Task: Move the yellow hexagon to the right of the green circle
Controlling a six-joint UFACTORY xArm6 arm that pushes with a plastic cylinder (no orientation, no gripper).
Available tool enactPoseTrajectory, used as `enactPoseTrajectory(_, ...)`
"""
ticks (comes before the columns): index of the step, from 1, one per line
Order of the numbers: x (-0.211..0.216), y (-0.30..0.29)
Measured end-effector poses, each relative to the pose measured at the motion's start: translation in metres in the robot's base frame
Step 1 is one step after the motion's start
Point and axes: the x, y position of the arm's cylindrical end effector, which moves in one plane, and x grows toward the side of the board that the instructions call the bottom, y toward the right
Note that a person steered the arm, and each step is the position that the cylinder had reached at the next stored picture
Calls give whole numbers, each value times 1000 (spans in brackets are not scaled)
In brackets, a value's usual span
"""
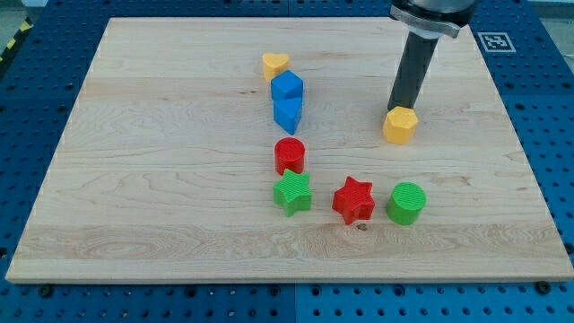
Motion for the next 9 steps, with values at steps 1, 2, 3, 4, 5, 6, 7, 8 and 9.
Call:
enactPoseTrajectory(1,19,-1)
enactPoseTrajectory(2,53,-6)
enactPoseTrajectory(3,54,-30)
enactPoseTrajectory(4,60,-52)
enactPoseTrajectory(5,78,-53)
enactPoseTrajectory(6,84,-34)
enactPoseTrajectory(7,84,-16)
enactPoseTrajectory(8,70,-16)
enactPoseTrajectory(9,55,-13)
